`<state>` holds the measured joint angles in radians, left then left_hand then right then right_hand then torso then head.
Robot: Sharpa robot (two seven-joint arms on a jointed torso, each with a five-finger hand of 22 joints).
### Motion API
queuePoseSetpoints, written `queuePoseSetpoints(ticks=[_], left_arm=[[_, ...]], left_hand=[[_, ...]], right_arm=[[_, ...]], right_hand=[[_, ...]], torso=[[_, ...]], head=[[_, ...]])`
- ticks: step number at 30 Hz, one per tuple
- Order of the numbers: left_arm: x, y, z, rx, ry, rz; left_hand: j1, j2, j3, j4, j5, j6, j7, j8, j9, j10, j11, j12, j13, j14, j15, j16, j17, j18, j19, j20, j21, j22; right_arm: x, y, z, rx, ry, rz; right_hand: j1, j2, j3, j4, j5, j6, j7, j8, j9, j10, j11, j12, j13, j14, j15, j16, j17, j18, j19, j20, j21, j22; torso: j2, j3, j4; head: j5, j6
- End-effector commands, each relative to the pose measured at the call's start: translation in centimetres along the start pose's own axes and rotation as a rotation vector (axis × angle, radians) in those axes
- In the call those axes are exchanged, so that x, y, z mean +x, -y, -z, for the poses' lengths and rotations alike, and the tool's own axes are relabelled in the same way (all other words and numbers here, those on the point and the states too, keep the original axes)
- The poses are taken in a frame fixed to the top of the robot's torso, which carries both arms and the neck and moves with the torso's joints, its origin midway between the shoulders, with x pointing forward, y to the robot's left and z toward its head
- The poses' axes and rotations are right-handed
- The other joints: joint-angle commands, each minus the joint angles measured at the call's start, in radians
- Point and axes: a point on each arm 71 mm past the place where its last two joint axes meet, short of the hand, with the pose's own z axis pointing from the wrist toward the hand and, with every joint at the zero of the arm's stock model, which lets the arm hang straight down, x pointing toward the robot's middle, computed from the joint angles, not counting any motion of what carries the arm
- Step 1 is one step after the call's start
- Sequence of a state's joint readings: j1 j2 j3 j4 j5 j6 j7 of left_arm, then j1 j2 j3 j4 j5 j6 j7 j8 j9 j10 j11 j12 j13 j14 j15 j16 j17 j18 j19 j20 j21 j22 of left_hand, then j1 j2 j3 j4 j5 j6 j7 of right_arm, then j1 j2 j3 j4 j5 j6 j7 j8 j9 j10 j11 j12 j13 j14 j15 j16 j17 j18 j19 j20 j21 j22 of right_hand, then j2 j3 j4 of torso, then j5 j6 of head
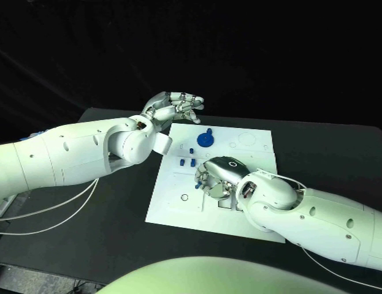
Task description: Assemble the parts on the task board
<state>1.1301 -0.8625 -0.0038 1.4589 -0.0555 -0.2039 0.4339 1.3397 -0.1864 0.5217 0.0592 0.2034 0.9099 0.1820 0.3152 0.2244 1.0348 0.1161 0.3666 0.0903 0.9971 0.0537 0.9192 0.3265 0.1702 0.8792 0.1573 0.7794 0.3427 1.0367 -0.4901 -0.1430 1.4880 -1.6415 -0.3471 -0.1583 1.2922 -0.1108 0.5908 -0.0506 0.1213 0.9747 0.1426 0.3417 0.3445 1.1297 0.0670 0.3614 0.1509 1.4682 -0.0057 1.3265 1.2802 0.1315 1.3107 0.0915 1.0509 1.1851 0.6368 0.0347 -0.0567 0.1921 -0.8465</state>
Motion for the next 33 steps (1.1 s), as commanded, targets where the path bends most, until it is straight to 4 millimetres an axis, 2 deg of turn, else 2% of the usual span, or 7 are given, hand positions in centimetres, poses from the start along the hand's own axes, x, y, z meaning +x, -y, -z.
queuePoseSetpoints(ticks=[1,26,27,28,30,32,33], left_arm=[[0.19,0.06,-0.06,0.004,-0.011,0.009],[0.15,0.04,-0.05,-0.001,-0.012,0.010],[0.14,0.03,-0.05,-0.001,-0.012,0.010],[0.13,0.03,-0.05,-0.001,-0.012,0.010],[0.12,0.03,-0.05,-0.002,-0.012,0.010],[0.12,0.03,-0.05,-0.002,-0.012,0.010],[0.11,0.02,-0.05,-0.002,-0.012,0.010]], left_hand=[[0.007,0.001,-0.003,-0.005,0.005,-0.002,0.007,-0.006,0.001,0.000,0.009,-0.004,-0.001,0.000,0.006,-0.004,0.000,0.010,0.003,0.002,-0.007,-0.001],[0.007,0.003,-0.004,-0.006,0.005,-0.002,0.008,-0.007,0.001,-0.001,0.009,-0.007,-0.001,-0.001,0.007,-0.006,0.001,0.010,0.002,0.002,-0.008,-0.002],[0.007,0.003,-0.004,-0.006,0.005,-0.002,0.008,-0.007,0.001,-0.001,0.009,-0.007,-0.001,-0.001,0.007,-0.006,0.001,0.010,0.002,0.002,-0.008,-0.002],[0.007,0.003,-0.004,-0.006,0.005,-0.002,0.008,-0.007,0.001,-0.001,0.009,-0.007,-0.001,-0.001,0.007,-0.006,0.001,0.010,0.002,0.002,-0.008,-0.002],[0.007,0.004,-0.005,-0.006,0.005,-0.003,0.008,-0.007,0.001,-0.001,0.009,-0.009,-0.001,-0.001,0.007,-0.007,0.001,0.010,0.001,0.003,-0.009,-0.002],[0.007,0.004,-0.005,-0.006,0.005,-0.003,0.008,-0.007,0.001,-0.001,0.009,-0.009,-0.001,-0.001,0.007,-0.007,0.001,0.010,0.001,0.003,-0.009,-0.002],[0.007,0.004,-0.005,-0.006,0.005,-0.003,0.008,-0.007,0.001,-0.001,0.009,-0.009,-0.001,-0.001,0.007,-0.007,0.001,0.010,0.001,0.003,-0.009,-0.002]], right_arm=[[0.32,-0.07,-0.06,-0.001,-0.027,0.016],[1.10,-0.60,-0.31,-0.010,-0.047,0.040],[1.07,-0.55,-0.31,-0.009,-0.043,0.039],[1.04,-0.48,-0.29,-0.007,-0.037,0.036],[0.95,-0.37,-0.25,-0.004,-0.025,0.032],[0.82,-0.24,-0.16,-0.002,-0.009,0.028],[0.75,-0.18,-0.09,-0.001,-0.001,0.026]], right_hand=[[-0.008,0.002,0.001,0.006,-0.006,0.000,-0.002,0.004,0.001,-0.007,0.000,-0.003,0.001,0.052,-0.006,0.004,-0.002,-0.012,-0.001,0.000,-0.005,0.000],[-0.015,-0.006,-0.003,0.009,-0.010,-0.013,0.002,-0.002,0.002,-0.015,0.003,-0.008,0.005,0.051,-0.004,0.006,-0.003,-0.010,-0.006,0.001,-0.015,-0.006],[-0.021,-0.011,-0.001,0.013,-0.009,-0.040,0.013,-0.017,-0.003,-0.034,0.011,-0.020,0.003,0.050,0.002,0.006,-0.006,-0.009,-0.010,0.004,-0.023,-0.010],[-0.029,-0.021,0.003,0.018,-0.010,-0.091,0.032,-0.050,-0.016,-0.060,0.027,-0.034,0.000,0.049,0.014,0.010,-0.004,-0.010,-0.014,0.011,-0.031,-0.015],[-0.040,-0.038,0.004,0.024,-0.009,-0.141,0.050,-0.085,-0.030,-0.103,0.047,-0.056,-0.009,0.044,0.030,0.007,-0.013,-0.007,-0.025,0.025,-0.049,-0.025],[-0.046,-0.055,-0.002,0.027,-0.003,-0.206,0.052,-0.126,-0.045,-0.130,0.054,-0.065,-0.014,0.039,0.038,0.003,-0.023,-0.003,-0.034,0.035,-0.064,-0.034],[-0.045,-0.058,-0.005,0.028,-0.004,-0.214,0.048,-0.132,-0.046,-0.135,0.050,-0.065,-0.015,0.037,0.036,0.001,-0.026,-0.001,-0.037,0.036,-0.069,-0.037]], torso=[[0.000,0.0000,0.0006],[-0.001,-0.0004,-0.0018],[-0.001,-0.0001,-0.0020],[-0.002,-0.0002,-0.0024],[-0.001,0.0000,-0.0018],[-0.001,0.0001,-0.0013],[-0.001,0.0002,-0.0008]], head=[[0.001,-0.003],[0.000,-0.006],[0.000,-0.005],[0.000,-0.005],[0.000,-0.004],[-0.002,-0.002],[-0.002,-0.002]])
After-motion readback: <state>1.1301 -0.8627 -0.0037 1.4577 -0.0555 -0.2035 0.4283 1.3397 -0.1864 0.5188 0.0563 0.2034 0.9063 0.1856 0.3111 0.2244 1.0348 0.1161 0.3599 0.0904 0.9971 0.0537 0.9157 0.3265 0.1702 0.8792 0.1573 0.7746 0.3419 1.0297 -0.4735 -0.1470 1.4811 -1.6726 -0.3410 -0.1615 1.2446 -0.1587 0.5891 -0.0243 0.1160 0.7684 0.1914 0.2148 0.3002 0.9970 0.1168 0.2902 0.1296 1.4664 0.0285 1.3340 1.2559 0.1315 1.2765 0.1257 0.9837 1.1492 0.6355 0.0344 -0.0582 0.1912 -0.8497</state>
